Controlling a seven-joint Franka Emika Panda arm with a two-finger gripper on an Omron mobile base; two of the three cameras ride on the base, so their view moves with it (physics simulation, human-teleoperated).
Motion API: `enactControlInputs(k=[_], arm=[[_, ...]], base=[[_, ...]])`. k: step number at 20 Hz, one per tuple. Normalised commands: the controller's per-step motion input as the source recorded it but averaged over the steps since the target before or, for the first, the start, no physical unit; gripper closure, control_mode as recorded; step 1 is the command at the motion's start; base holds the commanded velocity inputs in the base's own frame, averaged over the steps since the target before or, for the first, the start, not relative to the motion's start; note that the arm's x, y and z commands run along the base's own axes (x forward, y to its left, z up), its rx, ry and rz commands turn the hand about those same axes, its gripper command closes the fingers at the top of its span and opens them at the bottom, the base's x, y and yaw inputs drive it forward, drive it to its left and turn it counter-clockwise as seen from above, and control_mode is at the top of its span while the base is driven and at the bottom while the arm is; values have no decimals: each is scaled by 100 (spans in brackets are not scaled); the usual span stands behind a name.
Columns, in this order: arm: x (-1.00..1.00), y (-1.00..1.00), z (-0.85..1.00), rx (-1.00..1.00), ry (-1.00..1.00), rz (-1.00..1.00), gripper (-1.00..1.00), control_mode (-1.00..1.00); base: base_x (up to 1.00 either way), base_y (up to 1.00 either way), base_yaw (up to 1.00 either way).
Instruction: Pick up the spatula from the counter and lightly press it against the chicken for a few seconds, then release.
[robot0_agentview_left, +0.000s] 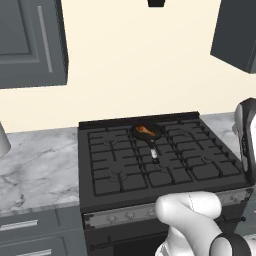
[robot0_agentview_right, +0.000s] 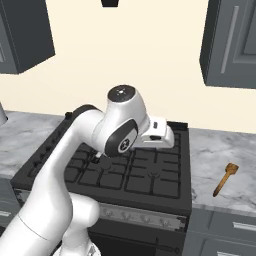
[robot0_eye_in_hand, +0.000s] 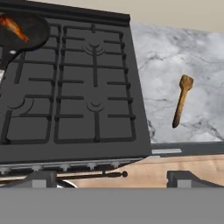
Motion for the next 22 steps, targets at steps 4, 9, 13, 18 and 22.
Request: enactControlInputs(k=[4, 9, 13, 18, 22], arm=[[0, -33, -14, 0, 0, 0, -100, -100], [0, -32, -5, 1, 0, -14, -100, -100], [-1, -33, -5, 6, 0, -28, -100, -100], [0, -14, -8, 7, 0, -9, -100, -100], [0, -11, -11, 0, 0, 0, -100, -100]], base=[[0, 0, 0], [0, 0, 0], [0, 0, 0], [0, 0, 0], [0, 0, 0]])
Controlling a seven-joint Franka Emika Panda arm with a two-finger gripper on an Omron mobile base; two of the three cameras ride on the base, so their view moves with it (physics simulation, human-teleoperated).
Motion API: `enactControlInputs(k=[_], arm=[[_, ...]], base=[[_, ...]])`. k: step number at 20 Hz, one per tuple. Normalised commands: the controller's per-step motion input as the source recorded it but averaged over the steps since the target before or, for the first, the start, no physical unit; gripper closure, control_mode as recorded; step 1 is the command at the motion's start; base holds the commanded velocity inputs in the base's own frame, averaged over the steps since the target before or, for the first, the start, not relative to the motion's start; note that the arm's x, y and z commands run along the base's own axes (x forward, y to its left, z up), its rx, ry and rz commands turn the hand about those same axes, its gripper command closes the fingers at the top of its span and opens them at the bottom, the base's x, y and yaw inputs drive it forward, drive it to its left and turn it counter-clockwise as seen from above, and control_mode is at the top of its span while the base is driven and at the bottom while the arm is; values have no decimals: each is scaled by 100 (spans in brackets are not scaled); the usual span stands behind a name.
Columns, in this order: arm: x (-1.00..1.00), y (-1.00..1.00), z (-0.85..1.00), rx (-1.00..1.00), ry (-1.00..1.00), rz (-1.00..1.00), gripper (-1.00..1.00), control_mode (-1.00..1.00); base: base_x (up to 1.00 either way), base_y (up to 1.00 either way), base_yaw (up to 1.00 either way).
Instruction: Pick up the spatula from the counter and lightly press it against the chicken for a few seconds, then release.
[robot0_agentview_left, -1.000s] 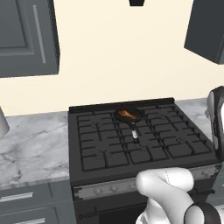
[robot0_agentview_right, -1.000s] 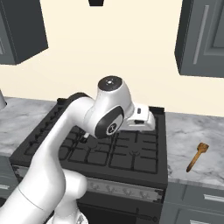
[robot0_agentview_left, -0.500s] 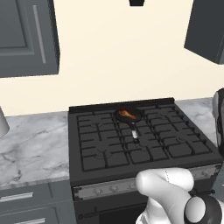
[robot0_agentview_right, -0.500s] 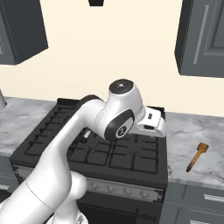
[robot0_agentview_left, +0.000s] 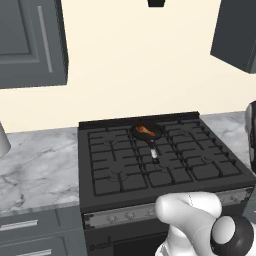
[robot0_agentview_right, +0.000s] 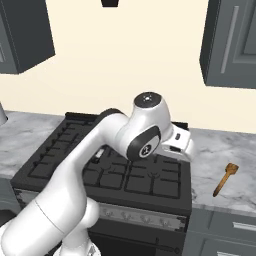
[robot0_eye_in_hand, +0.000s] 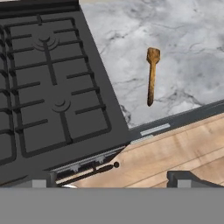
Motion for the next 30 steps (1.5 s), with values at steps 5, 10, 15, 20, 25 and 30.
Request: enactControlInputs(k=[5, 10, 15, 20, 25, 30], arm=[[0, -24, -16, 0, 0, 1, -100, -100], [0, -28, -9, 0, 0, 2, -100, -100], [0, -27, -10, 0, 0, 2, -100, -100], [4, -26, -17, 0, 0, 2, -100, -100], [11, -18, -15, 0, 3, 1, -100, -100], [15, -13, -18, 0, 6, 0, -100, -100]], base=[[0, 0, 0], [0, 0, 0], [0, 0, 0], [0, 0, 0], [0, 0, 0], [0, 0, 0]])
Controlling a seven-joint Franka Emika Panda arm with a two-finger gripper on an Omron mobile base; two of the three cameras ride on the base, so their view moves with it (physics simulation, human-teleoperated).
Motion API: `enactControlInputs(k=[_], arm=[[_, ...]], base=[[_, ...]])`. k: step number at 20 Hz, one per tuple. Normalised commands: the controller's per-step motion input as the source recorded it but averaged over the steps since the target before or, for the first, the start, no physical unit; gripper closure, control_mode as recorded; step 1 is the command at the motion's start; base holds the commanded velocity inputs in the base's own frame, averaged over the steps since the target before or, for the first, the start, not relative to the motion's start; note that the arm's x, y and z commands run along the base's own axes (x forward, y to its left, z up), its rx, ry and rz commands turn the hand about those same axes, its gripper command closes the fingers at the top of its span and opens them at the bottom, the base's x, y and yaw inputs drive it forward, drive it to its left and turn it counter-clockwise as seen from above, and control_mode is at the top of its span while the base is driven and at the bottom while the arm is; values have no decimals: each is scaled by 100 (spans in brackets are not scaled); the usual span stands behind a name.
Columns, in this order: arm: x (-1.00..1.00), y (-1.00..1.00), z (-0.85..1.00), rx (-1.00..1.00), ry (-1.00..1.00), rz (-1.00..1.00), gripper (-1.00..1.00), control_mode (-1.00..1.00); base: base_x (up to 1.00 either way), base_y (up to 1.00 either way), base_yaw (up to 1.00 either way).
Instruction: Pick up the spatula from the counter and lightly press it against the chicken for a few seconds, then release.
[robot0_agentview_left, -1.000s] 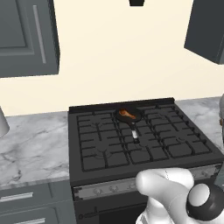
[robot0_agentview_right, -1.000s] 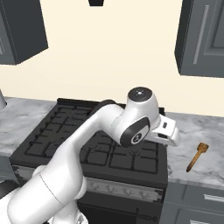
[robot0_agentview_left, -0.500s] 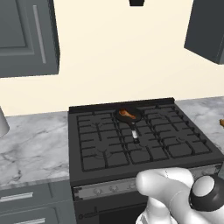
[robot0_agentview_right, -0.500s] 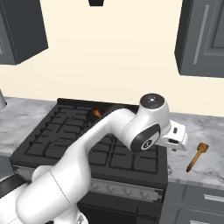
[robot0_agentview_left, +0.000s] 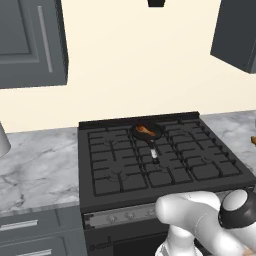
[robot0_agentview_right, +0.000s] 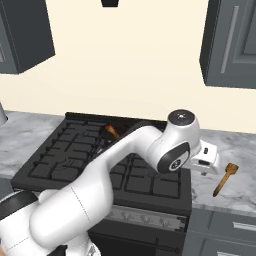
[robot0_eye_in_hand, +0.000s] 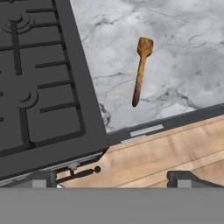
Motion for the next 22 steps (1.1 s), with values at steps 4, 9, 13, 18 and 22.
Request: enactControlInputs(k=[4, 9, 13, 18, 22], arm=[[7, -14, -18, 1, 3, 0, -100, -100], [0, -12, -23, 2, 0, 0, -100, -100], [4, -10, -22, 1, 0, 0, -100, -100], [11, -9, -19, 1, 0, 0, -100, -100], [11, -12, -13, 0, 0, 0, -100, -100]], base=[[0, 0, 0], [0, 0, 0], [0, 0, 0], [0, 0, 0], [0, 0, 0]])
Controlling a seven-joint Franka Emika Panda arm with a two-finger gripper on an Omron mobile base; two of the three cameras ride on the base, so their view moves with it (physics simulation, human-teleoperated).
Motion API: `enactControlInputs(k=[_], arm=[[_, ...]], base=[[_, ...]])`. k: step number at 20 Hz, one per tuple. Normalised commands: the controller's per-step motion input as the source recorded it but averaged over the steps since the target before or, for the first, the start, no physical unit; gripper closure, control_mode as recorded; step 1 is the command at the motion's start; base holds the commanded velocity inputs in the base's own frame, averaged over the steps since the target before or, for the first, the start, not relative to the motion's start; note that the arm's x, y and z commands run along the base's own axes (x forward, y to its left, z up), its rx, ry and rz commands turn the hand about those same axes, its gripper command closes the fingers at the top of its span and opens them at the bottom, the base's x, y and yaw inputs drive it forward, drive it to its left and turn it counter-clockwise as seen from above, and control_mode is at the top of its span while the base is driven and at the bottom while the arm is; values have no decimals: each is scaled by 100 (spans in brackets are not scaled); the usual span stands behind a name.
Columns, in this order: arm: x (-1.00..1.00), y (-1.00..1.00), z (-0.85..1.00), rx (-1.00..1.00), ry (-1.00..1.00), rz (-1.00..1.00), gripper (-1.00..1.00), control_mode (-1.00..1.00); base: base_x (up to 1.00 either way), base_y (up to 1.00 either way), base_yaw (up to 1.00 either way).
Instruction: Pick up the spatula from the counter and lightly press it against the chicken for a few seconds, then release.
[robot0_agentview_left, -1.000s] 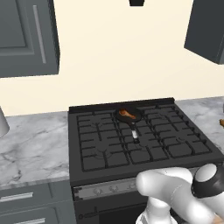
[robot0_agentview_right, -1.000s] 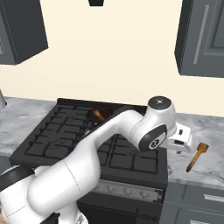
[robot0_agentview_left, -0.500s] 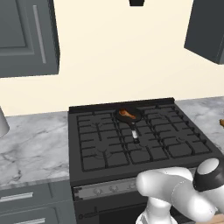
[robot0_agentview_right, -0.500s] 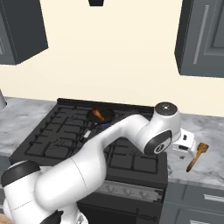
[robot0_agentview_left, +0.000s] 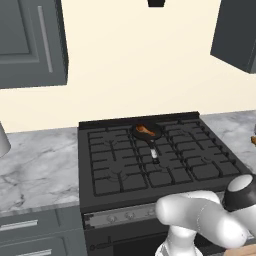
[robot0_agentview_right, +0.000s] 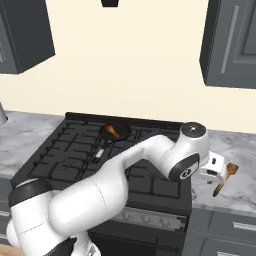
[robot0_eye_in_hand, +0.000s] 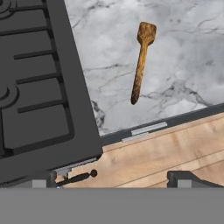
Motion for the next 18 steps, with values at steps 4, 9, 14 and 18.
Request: enactControlInputs(k=[4, 9, 14, 18], arm=[[14, -10, -10, 1, 1, 0, -100, -100], [19, -9, -6, 3, 3, 0, -100, -100], [12, -18, -14, 3, 2, 3, -100, -100], [14, -15, -17, 3, 3, 2, -100, -100]], base=[[0, 0, 0], [0, 0, 0], [0, 0, 0], [0, 0, 0]])
